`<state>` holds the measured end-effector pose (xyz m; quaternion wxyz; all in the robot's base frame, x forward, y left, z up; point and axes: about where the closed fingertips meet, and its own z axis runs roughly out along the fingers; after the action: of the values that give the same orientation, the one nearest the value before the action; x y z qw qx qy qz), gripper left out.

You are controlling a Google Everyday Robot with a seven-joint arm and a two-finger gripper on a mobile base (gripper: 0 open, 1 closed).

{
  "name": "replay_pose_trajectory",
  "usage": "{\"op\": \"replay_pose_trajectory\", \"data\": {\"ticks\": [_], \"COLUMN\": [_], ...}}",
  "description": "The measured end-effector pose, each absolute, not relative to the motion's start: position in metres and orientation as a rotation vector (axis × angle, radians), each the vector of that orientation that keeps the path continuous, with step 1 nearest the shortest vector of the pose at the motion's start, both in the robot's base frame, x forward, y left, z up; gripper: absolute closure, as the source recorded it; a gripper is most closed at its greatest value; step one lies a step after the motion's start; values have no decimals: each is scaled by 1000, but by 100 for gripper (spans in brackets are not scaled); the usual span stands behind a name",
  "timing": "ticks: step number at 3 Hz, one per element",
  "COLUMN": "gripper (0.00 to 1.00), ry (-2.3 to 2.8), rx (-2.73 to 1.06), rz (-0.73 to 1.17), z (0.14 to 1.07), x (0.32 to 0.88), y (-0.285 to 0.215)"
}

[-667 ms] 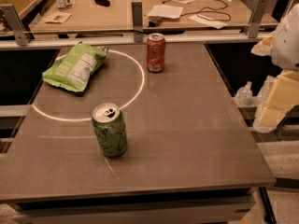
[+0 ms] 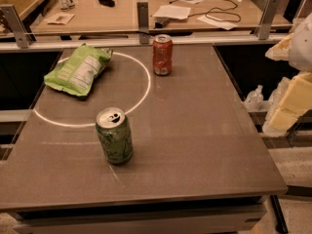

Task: Move green can near coke can

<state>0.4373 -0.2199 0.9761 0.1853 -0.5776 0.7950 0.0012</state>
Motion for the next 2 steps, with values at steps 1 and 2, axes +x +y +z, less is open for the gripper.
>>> {"op": "replay_pose_trajectory", "data": {"ticks": [1, 2], "gripper": [0, 0], "ry": [2229, 2154], "rx": [-1408, -1234], "rz": [197, 377], "z": [968, 964], "x": [439, 437], "y": [-238, -241]}}
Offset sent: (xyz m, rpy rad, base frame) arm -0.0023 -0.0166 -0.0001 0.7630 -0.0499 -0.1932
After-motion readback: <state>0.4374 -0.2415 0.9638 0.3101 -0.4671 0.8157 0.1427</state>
